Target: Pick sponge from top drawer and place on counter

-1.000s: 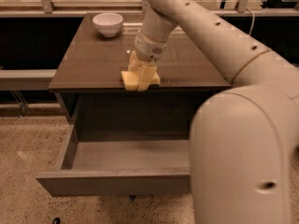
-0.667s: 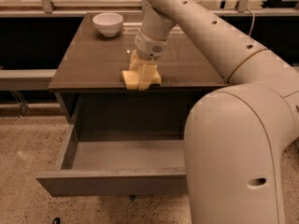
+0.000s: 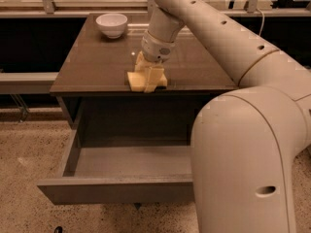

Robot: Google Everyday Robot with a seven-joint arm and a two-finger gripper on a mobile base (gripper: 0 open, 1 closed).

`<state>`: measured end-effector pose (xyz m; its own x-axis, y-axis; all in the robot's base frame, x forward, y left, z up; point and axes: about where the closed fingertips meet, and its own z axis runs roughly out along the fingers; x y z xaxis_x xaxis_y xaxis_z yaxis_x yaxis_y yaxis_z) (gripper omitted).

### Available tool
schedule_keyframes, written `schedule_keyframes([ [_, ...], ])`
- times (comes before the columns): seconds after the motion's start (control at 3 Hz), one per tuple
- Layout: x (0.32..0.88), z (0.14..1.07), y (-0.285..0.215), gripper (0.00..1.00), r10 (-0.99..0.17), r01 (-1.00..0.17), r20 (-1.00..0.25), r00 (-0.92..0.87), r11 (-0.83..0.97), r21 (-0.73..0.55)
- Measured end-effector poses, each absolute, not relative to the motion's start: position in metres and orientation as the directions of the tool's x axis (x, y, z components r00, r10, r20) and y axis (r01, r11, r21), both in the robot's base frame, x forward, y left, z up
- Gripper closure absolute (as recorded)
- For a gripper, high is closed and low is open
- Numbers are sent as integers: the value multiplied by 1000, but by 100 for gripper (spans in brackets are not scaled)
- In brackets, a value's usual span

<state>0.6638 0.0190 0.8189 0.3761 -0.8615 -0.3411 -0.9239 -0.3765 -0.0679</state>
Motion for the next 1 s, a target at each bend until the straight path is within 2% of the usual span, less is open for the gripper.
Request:
schedule_keyframes([
  [0.33, 664, 825, 18, 0, -867, -925, -330, 374, -372, -72],
  [0.67, 669, 849, 22, 0, -903, -942, -267, 336, -327, -78],
  [1.0, 677, 873, 25, 0, -911, -949, -265, 316, -300, -99],
])
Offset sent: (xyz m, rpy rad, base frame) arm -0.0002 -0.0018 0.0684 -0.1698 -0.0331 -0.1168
